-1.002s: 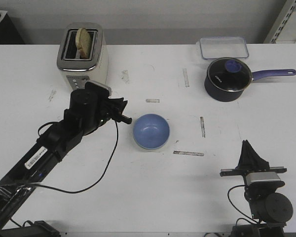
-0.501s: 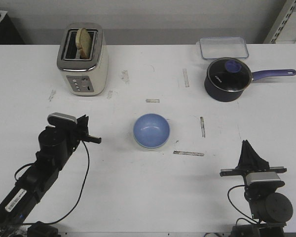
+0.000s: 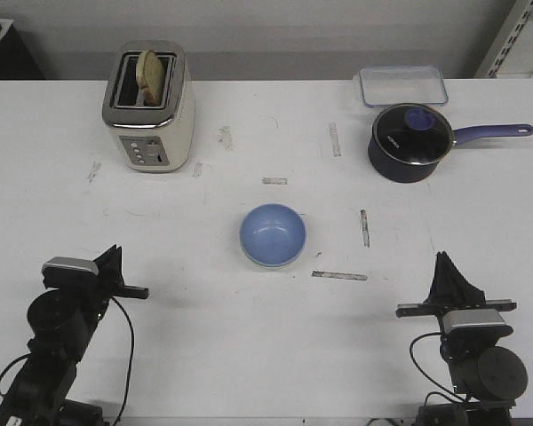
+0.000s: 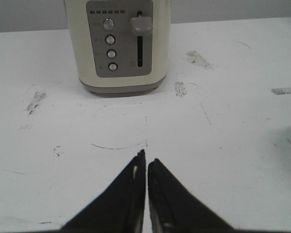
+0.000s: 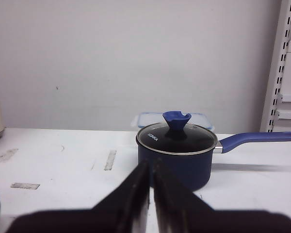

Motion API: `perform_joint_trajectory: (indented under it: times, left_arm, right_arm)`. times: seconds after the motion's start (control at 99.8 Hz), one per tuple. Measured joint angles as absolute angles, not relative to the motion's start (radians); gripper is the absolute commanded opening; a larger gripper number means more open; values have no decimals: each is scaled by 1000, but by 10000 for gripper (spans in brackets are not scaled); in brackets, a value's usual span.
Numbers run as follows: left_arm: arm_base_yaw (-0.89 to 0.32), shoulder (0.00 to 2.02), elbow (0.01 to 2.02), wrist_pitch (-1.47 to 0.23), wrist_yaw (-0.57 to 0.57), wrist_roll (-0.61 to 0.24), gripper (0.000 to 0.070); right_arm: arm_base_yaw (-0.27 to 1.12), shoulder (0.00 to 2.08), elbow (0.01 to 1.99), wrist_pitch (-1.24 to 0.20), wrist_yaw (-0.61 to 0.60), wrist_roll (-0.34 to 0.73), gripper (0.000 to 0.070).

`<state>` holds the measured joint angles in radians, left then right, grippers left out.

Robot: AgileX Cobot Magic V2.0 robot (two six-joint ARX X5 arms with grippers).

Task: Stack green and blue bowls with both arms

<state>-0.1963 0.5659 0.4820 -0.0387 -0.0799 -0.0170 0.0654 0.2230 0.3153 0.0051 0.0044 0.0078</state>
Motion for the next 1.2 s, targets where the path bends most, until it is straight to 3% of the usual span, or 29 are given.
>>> perform_joint_trajectory:
  times: [0.631, 0.891, 1.202]
  left_arm:
    - [-188, 225, 475, -2, -80, -15, 1]
    - [-67, 90, 263, 89, -52, -12, 1]
    - [-28, 6, 139, 95, -50, -12, 1]
  right_arm:
    - [65, 223, 315, 5, 4, 8, 2]
    - [65, 223, 315, 5, 4, 8, 2]
    - [65, 223, 315, 5, 4, 8, 3]
